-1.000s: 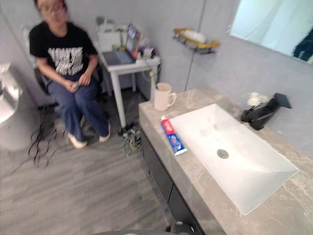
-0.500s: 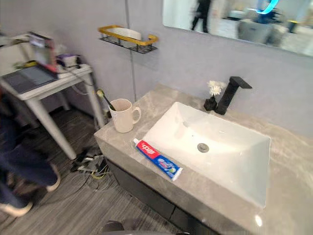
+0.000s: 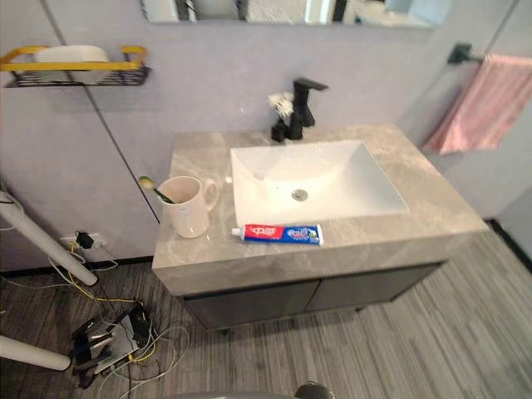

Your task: Organize washtable

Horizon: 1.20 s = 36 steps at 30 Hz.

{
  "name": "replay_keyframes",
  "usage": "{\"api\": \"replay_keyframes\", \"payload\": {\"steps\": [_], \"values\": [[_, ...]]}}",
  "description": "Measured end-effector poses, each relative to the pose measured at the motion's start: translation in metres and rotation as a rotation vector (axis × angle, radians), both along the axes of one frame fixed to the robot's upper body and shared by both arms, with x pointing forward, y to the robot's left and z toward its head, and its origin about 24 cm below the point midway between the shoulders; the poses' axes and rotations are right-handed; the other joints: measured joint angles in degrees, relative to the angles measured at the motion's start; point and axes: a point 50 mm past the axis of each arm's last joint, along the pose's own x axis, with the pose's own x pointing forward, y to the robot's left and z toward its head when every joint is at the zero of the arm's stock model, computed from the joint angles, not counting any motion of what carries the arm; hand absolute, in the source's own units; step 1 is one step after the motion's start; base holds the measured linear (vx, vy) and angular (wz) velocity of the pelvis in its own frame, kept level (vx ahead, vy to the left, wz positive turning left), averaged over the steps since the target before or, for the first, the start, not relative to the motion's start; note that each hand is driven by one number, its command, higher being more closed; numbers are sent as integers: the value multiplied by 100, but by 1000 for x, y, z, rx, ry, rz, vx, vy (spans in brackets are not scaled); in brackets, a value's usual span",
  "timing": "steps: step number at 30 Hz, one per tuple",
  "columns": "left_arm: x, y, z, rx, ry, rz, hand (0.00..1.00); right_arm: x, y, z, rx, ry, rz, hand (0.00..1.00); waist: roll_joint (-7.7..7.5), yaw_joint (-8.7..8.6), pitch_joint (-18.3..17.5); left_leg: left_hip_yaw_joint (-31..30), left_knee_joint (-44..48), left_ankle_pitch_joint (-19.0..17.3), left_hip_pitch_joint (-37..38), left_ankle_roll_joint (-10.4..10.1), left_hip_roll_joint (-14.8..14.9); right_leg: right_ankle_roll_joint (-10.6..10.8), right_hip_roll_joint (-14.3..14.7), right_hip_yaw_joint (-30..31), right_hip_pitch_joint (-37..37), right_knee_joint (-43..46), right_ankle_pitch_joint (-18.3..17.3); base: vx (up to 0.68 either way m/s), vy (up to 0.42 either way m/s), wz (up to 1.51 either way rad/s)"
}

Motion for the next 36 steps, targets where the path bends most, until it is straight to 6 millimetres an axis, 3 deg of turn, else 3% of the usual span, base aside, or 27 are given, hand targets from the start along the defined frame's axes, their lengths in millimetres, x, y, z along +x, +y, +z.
{"api": "replay_keyframes", "payload": {"steps": [2,7,12,13,22,28,36], "values": [[1,2,1,5,-26,38,0,-7,-4,0,-9,26,-9,0,89,98,-59,-6,-511,241,202,-73,-9,-22,315,115,314,-1042,595,-59,8,-44],[-8,5,2,9,-39,150,0,-9,-1,-1,-2,31,-59,0,58,151,-88,259,-1271,605,406,-95,-127,-127,550,360,545,-2106,1261,-105,-26,-36],[-5,1,1,3,-54,154,0,-12,-7,0,-15,20,-110,0,114,177,-78,109,-1653,766,644,-140,-218,-132,573,260,773,-2347,1335,-76,-9,7],[46,-1,2,-15,-223,191,0,2,-10,0,-10,-2,-43,0,153,211,191,-287,-1920,908,806,-97,-389,-103,540,111,937,-2353,1345,-22,0,8],[46,-1,2,-15,-224,190,0,2,-10,0,-13,-2,-35,0,160,238,260,-538,-1882,944,772,-42,-419,-102,497,-120,1009,-2357,1341,-1,-1,12],[46,1,3,-10,-227,153,0,8,-10,0,-23,-16,24,0,61,277,372,-829,-1681,946,660,-38,-458,-101,433,-214,1053,-2378,1342,-59,-8,13],[44,4,3,-5,-223,163,0,13,-8,-2,-13,-11,50,0,24,266,420,-795,-1655,874,702,-77,-469,-90,465,205,952,-2382,1363,-63,-2,-12]]}}
